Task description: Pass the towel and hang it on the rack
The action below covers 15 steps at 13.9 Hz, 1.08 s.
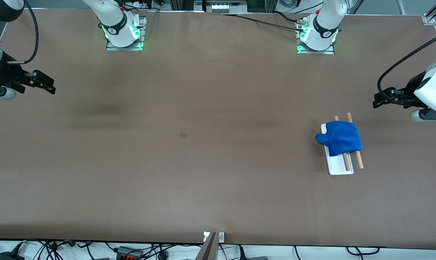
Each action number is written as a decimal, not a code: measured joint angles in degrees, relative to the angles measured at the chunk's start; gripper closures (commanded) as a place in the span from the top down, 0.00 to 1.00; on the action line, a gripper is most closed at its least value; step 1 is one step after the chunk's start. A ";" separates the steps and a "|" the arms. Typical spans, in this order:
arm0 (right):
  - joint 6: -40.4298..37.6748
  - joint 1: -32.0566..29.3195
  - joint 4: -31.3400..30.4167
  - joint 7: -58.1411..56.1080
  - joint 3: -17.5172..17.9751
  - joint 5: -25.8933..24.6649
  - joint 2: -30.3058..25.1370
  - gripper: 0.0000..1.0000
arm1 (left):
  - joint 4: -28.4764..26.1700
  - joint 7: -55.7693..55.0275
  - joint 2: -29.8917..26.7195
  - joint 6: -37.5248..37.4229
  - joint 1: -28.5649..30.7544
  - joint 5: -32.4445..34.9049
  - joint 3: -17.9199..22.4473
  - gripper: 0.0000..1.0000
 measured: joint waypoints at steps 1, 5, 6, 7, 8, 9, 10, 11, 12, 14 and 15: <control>-0.05 0.00 -0.04 -0.01 0.00 0.00 -0.36 1.00 | -0.32 -0.12 -0.44 0.01 -0.01 0.07 0.02 1.00; -0.03 0.00 0.01 -0.11 0.00 0.00 -0.89 1.00 | -0.99 0.07 -1.34 1.21 -0.20 0.10 0.12 1.00; -0.05 0.00 0.09 -0.16 0.00 0.00 -0.89 1.00 | -1.09 0.12 -1.34 1.52 -0.47 0.10 0.12 1.00; -0.23 0.00 0.20 -0.17 0.00 0.00 -0.89 1.00 | -1.31 0.12 -1.34 1.54 -0.80 0.10 0.13 1.00; -0.57 0.00 0.25 -0.17 0.00 0.00 -0.89 1.00 | -1.70 0.12 -1.34 1.56 -1.04 0.10 0.13 1.00; -0.74 0.00 0.26 -0.17 0.00 0.00 -0.89 1.00 | -2.10 0.12 -1.34 1.64 -1.17 0.10 0.13 1.00; -0.84 0.00 0.25 -0.15 0.00 0.00 -0.87 1.00 | -2.39 0.12 -1.33 1.75 -1.25 0.10 0.14 1.00; -0.85 0.00 0.26 -0.14 0.00 0.00 -0.82 1.00 | -2.51 0.12 -1.34 1.77 -1.39 0.10 0.16 1.00; -0.84 0.00 0.25 -0.13 0.00 0.00 -0.74 1.00 | -2.52 0.12 -1.34 1.77 -1.55 0.10 0.17 1.00; -0.82 0.00 0.25 -0.13 0.00 0.00 -0.64 1.00 | -2.52 0.10 -1.34 1.77 -1.81 0.10 0.46 1.00; -0.82 0.00 0.25 -0.13 -0.01 0.00 -0.61 1.00 | -2.52 0.10 -1.34 1.77 -2.10 0.07 0.96 1.00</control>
